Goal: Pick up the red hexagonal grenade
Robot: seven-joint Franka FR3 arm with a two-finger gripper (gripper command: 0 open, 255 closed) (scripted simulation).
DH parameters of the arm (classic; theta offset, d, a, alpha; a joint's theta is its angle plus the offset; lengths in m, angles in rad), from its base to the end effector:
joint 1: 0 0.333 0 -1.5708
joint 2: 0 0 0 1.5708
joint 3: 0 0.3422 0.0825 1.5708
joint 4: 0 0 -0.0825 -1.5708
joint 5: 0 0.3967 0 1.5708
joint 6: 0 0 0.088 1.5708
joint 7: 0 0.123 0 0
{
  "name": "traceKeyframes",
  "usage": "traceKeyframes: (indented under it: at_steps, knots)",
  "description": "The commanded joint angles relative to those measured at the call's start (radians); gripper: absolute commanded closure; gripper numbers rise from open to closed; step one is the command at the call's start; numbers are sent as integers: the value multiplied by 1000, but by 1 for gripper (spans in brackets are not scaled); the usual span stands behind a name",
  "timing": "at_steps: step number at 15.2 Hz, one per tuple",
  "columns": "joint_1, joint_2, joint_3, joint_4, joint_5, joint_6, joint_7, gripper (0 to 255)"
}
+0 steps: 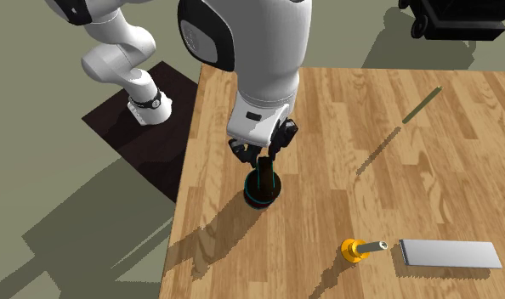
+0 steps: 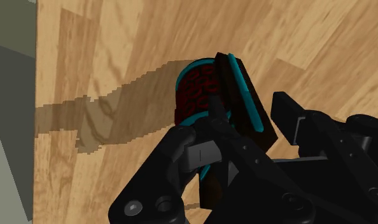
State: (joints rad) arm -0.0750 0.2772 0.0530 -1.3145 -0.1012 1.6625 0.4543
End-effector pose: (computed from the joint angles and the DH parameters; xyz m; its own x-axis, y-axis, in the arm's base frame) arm 0.6672 -0.0314 0.5979 0.8866 -0.4512 0.1016 -0.4573 -0.8881 0.0467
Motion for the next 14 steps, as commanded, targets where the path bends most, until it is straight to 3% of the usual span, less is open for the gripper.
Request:
traceKeyframes:
  at_steps: [1, 12, 14]
  knots:
    - [0, 9, 0, 41, 0, -31, -3, 255]
    - [9, 101, -1, 333, -6, -231, -18, 255]
    - [10, 103, -1, 338, -6, -234, -18, 255]
